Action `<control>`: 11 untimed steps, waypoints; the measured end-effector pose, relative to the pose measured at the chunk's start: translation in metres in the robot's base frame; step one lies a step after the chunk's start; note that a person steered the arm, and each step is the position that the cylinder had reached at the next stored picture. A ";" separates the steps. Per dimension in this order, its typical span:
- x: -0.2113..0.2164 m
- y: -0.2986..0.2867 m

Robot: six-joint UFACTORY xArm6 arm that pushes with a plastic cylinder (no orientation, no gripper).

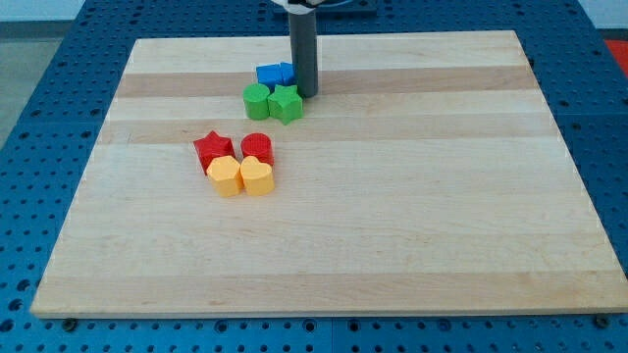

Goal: Move the blue triangle slightly into the blue cube

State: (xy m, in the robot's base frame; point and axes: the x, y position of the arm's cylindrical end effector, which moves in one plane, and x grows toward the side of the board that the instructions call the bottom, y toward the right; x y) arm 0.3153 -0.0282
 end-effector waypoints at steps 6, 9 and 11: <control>-0.057 0.015; -0.030 0.015; -0.029 0.010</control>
State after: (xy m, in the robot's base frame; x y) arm 0.2865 -0.0181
